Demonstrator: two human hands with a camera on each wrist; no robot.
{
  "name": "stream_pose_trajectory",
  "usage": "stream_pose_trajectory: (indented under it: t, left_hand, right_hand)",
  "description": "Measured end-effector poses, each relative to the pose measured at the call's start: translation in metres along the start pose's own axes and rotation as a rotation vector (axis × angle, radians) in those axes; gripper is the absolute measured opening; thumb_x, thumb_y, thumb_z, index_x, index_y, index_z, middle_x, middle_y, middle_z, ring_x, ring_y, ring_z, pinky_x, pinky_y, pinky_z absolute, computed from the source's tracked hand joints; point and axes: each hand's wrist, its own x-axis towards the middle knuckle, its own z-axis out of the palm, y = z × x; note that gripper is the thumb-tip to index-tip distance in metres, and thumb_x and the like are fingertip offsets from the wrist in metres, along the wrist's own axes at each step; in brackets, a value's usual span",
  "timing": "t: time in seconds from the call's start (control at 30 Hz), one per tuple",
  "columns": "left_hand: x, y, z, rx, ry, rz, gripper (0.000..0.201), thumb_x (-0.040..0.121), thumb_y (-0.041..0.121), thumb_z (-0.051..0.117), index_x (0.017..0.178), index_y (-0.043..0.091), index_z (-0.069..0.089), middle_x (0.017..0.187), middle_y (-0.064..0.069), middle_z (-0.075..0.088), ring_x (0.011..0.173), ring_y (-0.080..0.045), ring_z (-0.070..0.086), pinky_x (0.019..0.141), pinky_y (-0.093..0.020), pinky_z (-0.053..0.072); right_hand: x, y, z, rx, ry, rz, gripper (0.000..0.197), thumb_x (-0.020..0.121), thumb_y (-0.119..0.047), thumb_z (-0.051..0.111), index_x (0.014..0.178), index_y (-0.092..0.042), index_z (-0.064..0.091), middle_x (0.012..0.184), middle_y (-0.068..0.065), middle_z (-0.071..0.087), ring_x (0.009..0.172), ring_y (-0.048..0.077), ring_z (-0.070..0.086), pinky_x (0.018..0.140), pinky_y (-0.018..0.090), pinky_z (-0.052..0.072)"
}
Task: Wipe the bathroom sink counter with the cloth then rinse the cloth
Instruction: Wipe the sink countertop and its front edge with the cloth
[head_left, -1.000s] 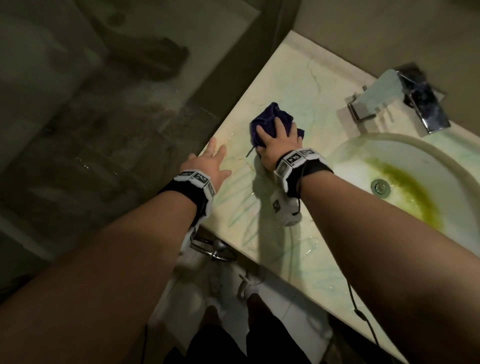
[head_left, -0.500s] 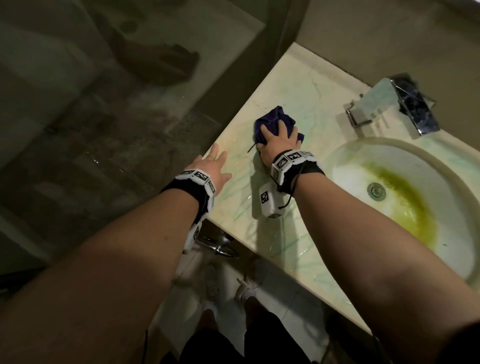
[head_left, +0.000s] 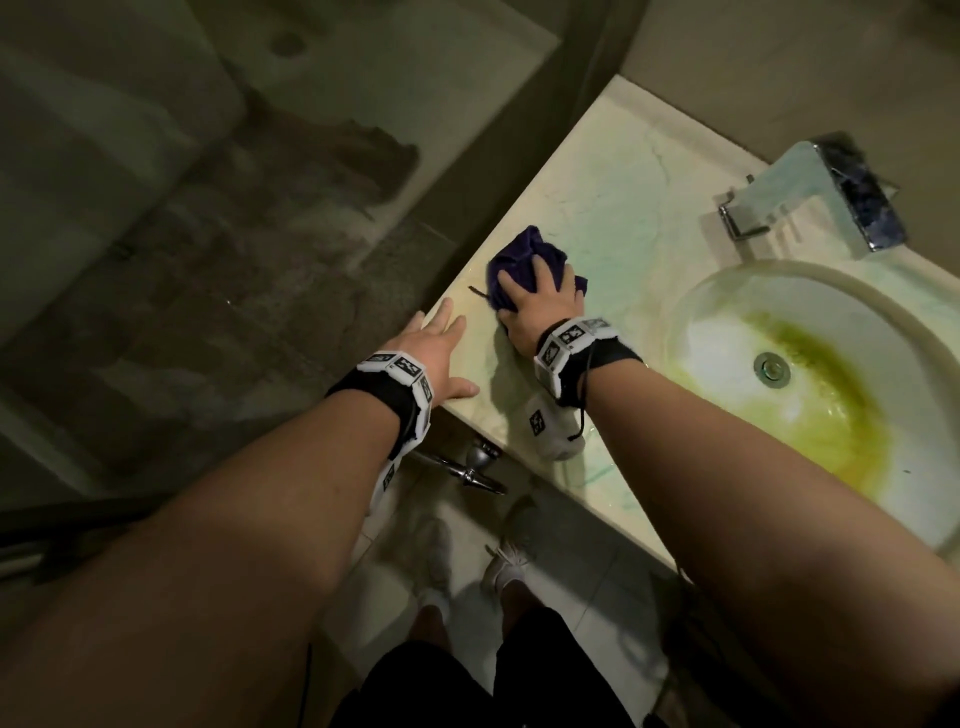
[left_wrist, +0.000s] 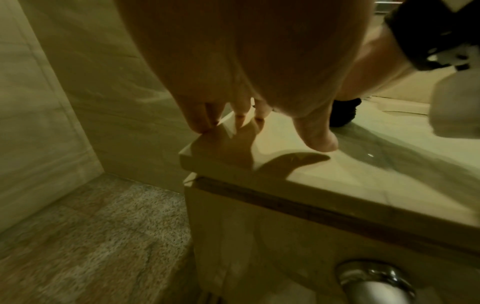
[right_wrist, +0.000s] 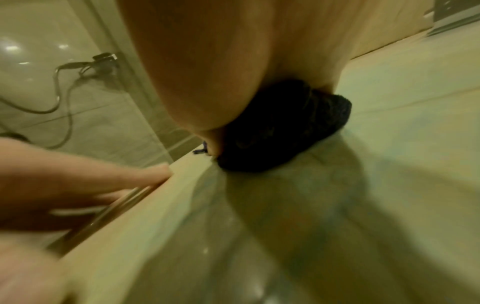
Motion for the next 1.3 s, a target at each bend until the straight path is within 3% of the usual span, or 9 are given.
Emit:
stream_pose_trajectory:
  t: [0.13, 0.33, 0.6, 0.83, 0.93, 1.07, 1.17, 1.3]
  left_hand:
    - [-0.003, -0.003, 0.004, 0.001, 0.012, 0.014, 0.099, 0.082, 0.056, 0.063, 0.153, 0.023, 0.003, 0.159, 0.006, -0.016, 0.147, -0.026, -0.004, 0.117, -0.041, 0.020]
    - [-0.004, -0.003, 0.007, 0.026, 0.005, 0.008, 0.103, 0.080, 0.057, 0.064, 0.152, 0.023, -0.001, 0.158, 0.005, -0.019, 0.147, -0.026, -0.008, 0.117, -0.043, 0.020]
    - [-0.008, 0.002, 0.002, 0.025, 0.003, 0.006, 0.100, 0.082, 0.053, 0.064, 0.152, 0.023, 0.000, 0.159, 0.004, -0.017, 0.147, -0.028, -0.004, 0.117, -0.043, 0.019]
    - [-0.005, 0.005, 0.001, 0.099, -0.031, -0.018, 0.100, 0.083, 0.055, 0.062, 0.152, 0.022, -0.003, 0.158, 0.002, -0.019, 0.147, -0.032, -0.002, 0.115, -0.048, 0.025]
    - [-0.004, 0.005, 0.000, 0.109, -0.023, 0.000, 0.100, 0.082, 0.056, 0.062, 0.152, 0.022, -0.002, 0.159, 0.001, -0.018, 0.147, -0.034, 0.000, 0.114, -0.047, 0.025]
    - [-0.004, 0.005, -0.001, 0.115, -0.017, 0.007, 0.101, 0.081, 0.058, 0.062, 0.152, 0.022, -0.001, 0.159, 0.001, -0.016, 0.146, -0.035, 0.004, 0.112, -0.047, 0.026]
    - [-0.003, 0.004, 0.000, 0.112, -0.014, 0.002, 0.102, 0.080, 0.059, 0.062, 0.152, 0.023, -0.001, 0.159, 0.002, -0.016, 0.146, -0.035, 0.004, 0.113, -0.048, 0.026]
    - [-0.002, 0.001, 0.003, 0.115, -0.015, 0.000, 0.102, 0.081, 0.059, 0.061, 0.152, 0.023, -0.002, 0.159, 0.002, -0.017, 0.146, -0.035, 0.003, 0.113, -0.047, 0.025]
  right_hand:
    - [-0.023, 0.014, 0.009, -0.062, -0.044, -0.046, 0.053, 0.098, -0.049, 0.033, 0.147, -0.045, 0.014, 0.160, -0.002, -0.006, 0.145, 0.037, -0.011, 0.118, 0.052, 0.005]
    - [-0.010, 0.007, 0.008, 0.056, -0.013, 0.133, 0.054, 0.098, -0.045, 0.036, 0.147, -0.042, 0.015, 0.160, 0.003, -0.005, 0.144, 0.041, -0.011, 0.117, 0.055, 0.002]
    - [-0.062, 0.005, 0.032, -0.046, -0.002, 0.010, 0.055, 0.096, -0.052, 0.033, 0.147, -0.044, 0.013, 0.160, 0.000, -0.003, 0.145, 0.037, -0.009, 0.119, 0.050, 0.005]
    - [-0.035, -0.001, 0.023, 0.091, 0.008, 0.210, 0.059, 0.096, -0.051, 0.034, 0.149, -0.040, 0.010, 0.160, 0.003, -0.006, 0.144, 0.040, -0.011, 0.117, 0.055, 0.002]
    - [-0.040, -0.017, 0.025, 0.119, -0.007, 0.183, 0.064, 0.094, -0.050, 0.037, 0.150, -0.037, 0.009, 0.160, 0.004, -0.008, 0.143, 0.041, -0.013, 0.116, 0.055, -0.002]
    - [-0.057, 0.001, 0.012, 0.122, -0.145, 0.060, 0.078, 0.087, -0.040, 0.054, 0.149, -0.042, 0.006, 0.160, -0.001, -0.012, 0.145, 0.036, -0.014, 0.119, 0.050, 0.001]
    - [-0.058, 0.026, 0.007, -0.020, -0.130, 0.028, 0.078, 0.088, -0.054, 0.053, 0.148, -0.044, 0.004, 0.160, -0.002, -0.010, 0.145, 0.036, -0.010, 0.117, 0.055, 0.007]
    - [-0.045, 0.015, 0.016, 0.042, -0.035, 0.168, 0.070, 0.091, -0.061, 0.039, 0.150, -0.040, 0.006, 0.160, 0.003, -0.009, 0.145, 0.036, -0.015, 0.117, 0.055, 0.000]
